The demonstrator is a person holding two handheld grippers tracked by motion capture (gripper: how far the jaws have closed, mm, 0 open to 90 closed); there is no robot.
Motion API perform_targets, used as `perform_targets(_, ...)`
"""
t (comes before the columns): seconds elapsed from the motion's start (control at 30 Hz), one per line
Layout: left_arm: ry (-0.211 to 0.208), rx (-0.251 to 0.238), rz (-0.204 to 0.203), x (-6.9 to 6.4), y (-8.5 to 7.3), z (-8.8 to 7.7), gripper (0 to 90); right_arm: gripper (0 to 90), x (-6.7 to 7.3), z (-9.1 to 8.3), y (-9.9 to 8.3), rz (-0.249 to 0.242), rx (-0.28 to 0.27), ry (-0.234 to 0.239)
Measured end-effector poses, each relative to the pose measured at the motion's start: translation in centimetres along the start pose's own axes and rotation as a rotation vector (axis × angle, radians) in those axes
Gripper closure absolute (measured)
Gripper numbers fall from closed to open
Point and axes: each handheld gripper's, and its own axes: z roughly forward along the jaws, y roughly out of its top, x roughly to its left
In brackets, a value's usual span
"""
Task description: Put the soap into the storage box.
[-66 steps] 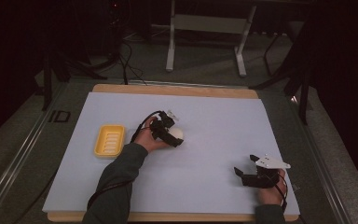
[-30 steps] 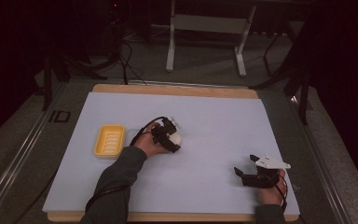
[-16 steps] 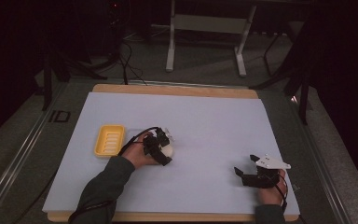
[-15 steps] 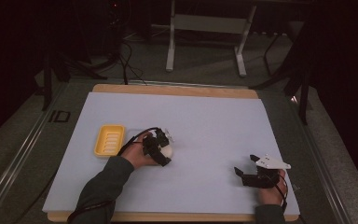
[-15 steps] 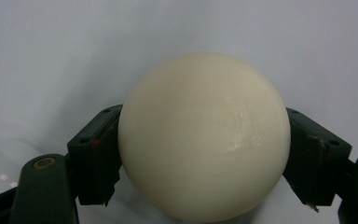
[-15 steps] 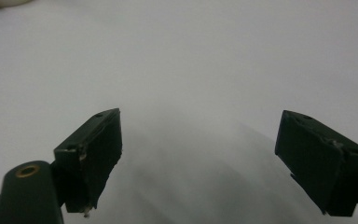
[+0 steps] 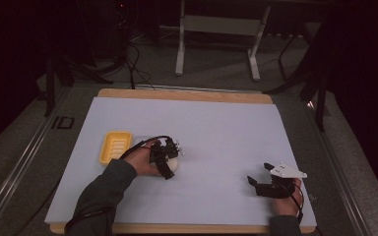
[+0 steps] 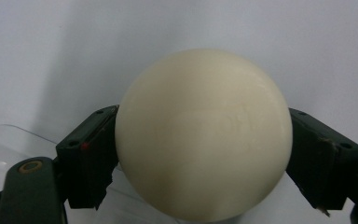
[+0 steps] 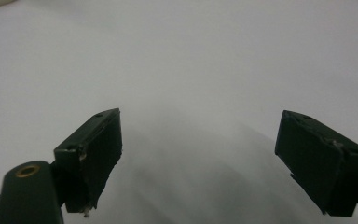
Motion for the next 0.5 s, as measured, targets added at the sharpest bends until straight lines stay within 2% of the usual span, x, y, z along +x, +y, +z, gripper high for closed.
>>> perform_targets(0.17,-0.023,0.038,0.026,0.4,0.4,0.1,17.9,14.7,0.0,0.0,0.0,0.0,0.0,0.0)
perform_targets(0.3,-0.046,0.06,0.031,0.8,0.7,0.3,16.4,14.7,0.0,0.0,0.0,0.0,0.002,0.001)
perform_targets(0.5,-0.039,0.091,0.059,0.7,1.1,0.3,16.4,14.7,0.0,0.0,0.0,0.001,0.002,0.001)
